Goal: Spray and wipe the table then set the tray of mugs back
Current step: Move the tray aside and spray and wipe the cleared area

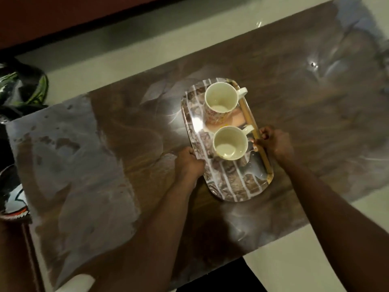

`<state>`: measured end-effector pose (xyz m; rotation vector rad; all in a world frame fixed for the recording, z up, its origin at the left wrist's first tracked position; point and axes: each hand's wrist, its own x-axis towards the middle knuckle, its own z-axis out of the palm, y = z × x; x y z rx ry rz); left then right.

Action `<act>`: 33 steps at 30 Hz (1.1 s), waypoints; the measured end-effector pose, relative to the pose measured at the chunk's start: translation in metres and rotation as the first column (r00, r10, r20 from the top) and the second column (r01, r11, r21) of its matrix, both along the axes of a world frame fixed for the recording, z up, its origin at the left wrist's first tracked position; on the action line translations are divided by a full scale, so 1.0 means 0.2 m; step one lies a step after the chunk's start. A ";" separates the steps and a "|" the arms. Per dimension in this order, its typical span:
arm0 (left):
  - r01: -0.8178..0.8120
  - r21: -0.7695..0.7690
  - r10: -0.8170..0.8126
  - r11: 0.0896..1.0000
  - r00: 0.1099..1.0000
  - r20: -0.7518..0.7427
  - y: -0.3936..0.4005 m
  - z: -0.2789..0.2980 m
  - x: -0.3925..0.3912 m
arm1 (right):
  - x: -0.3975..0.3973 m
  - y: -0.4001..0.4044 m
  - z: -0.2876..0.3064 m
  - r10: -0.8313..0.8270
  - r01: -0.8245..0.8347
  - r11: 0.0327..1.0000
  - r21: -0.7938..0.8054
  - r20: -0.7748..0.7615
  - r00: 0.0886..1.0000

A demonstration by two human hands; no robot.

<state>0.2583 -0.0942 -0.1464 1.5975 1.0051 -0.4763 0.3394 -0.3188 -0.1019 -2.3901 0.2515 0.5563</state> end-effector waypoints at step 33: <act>-0.404 0.100 0.386 0.909 0.908 0.161 0.49 0.38 -1.67 | -1.41 1.46 0.09 0.855 -0.873 0.419 0.251 0.214 0.472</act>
